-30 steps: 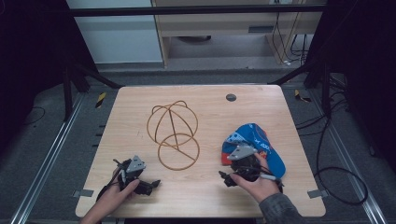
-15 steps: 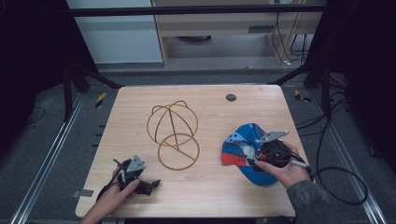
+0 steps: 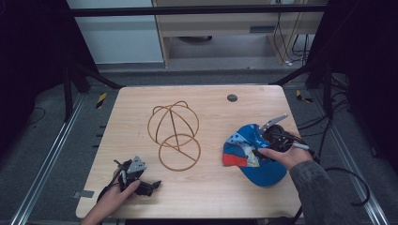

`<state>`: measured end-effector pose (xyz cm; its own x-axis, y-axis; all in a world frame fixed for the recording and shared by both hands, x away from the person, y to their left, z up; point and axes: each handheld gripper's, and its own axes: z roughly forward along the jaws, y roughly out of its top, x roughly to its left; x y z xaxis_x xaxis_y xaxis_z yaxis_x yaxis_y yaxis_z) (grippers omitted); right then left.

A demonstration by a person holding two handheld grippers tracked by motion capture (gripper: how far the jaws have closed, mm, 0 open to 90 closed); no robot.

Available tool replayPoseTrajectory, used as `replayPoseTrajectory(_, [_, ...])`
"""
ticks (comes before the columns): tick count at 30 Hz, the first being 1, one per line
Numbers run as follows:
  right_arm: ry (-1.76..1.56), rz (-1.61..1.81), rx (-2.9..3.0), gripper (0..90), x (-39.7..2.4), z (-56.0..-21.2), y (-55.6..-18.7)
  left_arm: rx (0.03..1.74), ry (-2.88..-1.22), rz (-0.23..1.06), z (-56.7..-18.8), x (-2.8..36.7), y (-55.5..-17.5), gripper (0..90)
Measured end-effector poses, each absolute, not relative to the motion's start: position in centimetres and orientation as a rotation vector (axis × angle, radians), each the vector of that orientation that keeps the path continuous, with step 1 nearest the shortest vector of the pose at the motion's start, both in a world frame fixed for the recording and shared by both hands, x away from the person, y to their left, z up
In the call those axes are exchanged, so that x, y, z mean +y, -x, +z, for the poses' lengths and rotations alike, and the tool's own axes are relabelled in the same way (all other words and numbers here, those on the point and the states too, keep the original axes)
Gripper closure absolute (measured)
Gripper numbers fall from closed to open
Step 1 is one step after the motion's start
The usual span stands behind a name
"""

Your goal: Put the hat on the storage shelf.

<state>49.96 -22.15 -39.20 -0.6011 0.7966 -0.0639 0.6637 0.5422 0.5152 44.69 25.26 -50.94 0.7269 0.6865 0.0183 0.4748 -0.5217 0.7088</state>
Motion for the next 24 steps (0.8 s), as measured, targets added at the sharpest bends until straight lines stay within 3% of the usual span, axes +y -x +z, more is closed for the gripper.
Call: replayPoseTrajectory(24, [-1.257,0.729,2.530,44.1,-22.1,-38.4,-51.8,0.872,-2.223,0.387,-50.9,25.3,-44.7,0.0])
